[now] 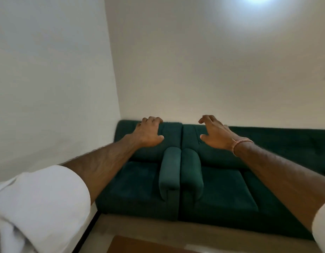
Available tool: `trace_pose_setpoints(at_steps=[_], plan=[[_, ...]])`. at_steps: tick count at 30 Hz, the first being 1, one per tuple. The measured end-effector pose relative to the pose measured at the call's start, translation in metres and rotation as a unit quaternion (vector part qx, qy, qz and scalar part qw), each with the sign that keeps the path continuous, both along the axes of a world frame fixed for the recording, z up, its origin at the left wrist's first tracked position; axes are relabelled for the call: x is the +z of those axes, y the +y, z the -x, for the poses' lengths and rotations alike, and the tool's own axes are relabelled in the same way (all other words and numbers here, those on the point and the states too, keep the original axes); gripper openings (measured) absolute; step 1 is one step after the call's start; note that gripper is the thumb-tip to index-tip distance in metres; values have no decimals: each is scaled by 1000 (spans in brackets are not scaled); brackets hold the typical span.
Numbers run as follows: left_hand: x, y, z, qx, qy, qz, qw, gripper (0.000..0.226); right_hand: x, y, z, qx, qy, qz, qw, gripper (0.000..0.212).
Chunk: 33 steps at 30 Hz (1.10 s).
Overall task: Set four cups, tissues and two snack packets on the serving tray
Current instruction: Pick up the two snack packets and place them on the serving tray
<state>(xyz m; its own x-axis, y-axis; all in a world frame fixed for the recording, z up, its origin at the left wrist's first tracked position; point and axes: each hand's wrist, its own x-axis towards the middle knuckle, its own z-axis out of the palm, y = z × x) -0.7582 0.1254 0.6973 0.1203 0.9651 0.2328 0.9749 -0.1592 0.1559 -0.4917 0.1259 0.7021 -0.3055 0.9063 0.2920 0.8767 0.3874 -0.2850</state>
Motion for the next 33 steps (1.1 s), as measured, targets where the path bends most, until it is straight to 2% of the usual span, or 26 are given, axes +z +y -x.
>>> trace_pose_setpoints(at_steps=[7, 17, 27, 33], plan=[[-105, 21, -104, -65, 7, 79, 995, 72, -111, -10, -116, -82, -23, 88, 992, 57], [-299, 22, -303, -130, 14, 216, 968, 71, -280, -38, -330, -172, -8, 208, 963, 54], [-473, 3, -531, -219, 49, 324, 919, 69, -453, -115, -541, -266, 16, 327, 907, 50], [-566, -31, -663, -286, 32, 369, 884, 64, -549, -171, -654, -344, 22, 371, 863, 58]])
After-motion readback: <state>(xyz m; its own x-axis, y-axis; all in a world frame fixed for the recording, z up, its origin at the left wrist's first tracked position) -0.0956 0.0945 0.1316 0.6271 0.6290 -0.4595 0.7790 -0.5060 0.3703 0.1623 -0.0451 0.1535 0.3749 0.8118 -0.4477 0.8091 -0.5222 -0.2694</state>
